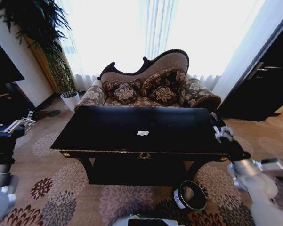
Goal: Move to the front of the table and place the trash on the table into the trash bin.
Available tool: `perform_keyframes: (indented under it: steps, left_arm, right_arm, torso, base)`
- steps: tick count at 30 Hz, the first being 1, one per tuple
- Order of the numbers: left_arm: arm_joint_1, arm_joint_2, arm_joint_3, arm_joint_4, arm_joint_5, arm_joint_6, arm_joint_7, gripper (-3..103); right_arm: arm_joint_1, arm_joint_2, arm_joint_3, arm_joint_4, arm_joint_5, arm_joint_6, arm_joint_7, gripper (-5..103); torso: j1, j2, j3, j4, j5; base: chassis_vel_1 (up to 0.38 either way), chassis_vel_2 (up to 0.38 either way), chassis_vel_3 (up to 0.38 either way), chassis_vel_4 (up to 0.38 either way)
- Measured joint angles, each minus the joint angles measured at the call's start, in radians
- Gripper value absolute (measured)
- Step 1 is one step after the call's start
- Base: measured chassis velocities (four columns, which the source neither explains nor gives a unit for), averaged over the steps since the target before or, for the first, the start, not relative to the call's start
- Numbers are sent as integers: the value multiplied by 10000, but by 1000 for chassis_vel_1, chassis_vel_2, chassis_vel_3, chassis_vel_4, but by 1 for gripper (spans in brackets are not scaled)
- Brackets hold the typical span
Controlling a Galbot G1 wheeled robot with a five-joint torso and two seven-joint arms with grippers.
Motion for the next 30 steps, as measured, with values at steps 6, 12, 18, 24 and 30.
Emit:
perform_keyframes:
  steps: [6, 12, 18, 24, 30]
  left_arm:
    - [16, -64, -230, -337, -105, 161, -105, 100]
    - [-71, -40, -334, -459, -225, 233, -154, 100]
    - [-99, 62, -409, -352, -244, 216, -127, 100]
    - [-164, 166, -419, -150, -210, 207, -89, 100]
    - [-181, 158, -419, -120, -198, 201, -72, 100]
  right_arm:
    - [252, -667, -411, 409, -1577, -276, 2312, 100]
    - [805, -1321, -1084, 627, -1870, -947, 3850, 100]
    - [1781, -2350, -2612, 338, -2595, -1199, 4570, 100]
    - [2141, -3131, -3830, 506, -2423, -1188, 4296, 100]
    - [3023, -4088, -5330, 82, -2958, -1124, 4654, 100]
  torso:
    - [0, 0, 0, 0, 5]
    - [0, 0, 0, -2, 3]
    - [1, -1, 1, 1, 5]
    - [-1, 0, 0, 0, 0]
    - [1, -1, 1, 0, 6]
  base:
    - [0, 0, 0, 0]
    - [0, 0, 0, 0]
    - [0, 0, 0, 0]
    - [0, 0, 0, 0]
    - [0, 0, 0, 0]
